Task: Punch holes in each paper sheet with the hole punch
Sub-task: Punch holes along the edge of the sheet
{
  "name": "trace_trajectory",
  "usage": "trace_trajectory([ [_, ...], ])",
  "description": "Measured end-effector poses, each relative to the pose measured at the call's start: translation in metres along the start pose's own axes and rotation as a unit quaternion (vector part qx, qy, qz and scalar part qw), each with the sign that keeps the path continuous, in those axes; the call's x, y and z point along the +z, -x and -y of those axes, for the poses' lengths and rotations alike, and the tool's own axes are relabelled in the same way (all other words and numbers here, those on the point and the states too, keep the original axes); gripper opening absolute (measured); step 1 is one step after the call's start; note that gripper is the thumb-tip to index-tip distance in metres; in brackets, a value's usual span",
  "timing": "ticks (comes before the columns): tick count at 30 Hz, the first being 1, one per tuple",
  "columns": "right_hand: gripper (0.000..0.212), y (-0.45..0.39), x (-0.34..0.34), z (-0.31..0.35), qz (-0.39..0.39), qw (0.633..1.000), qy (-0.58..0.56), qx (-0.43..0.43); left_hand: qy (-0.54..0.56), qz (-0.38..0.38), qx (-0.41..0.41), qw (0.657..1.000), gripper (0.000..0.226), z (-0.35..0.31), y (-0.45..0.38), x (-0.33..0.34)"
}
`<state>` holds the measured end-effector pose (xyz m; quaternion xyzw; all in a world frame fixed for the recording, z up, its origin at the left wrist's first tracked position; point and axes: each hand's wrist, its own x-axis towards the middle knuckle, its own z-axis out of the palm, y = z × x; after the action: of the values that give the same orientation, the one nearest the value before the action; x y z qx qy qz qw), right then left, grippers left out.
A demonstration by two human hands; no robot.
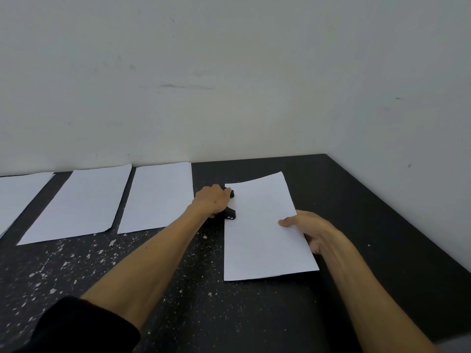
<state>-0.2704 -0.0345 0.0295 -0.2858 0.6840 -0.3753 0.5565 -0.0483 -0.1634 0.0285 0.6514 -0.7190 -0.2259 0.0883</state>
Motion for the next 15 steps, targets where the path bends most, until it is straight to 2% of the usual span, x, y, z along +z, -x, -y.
trace_trajectory([
  [8,0.015,-0.001,-0.001,0.003,0.006,1.0,0.012,0.006,0.008,0.021,-0.003,1.0,0.056,-0.001,0.0,-0.004],
  [15,0.023,-0.006,-0.003,0.001,0.017,1.0,0.014,-0.001,0.114,0.067,-0.039,0.99,0.069,-0.003,0.004,-0.015],
])
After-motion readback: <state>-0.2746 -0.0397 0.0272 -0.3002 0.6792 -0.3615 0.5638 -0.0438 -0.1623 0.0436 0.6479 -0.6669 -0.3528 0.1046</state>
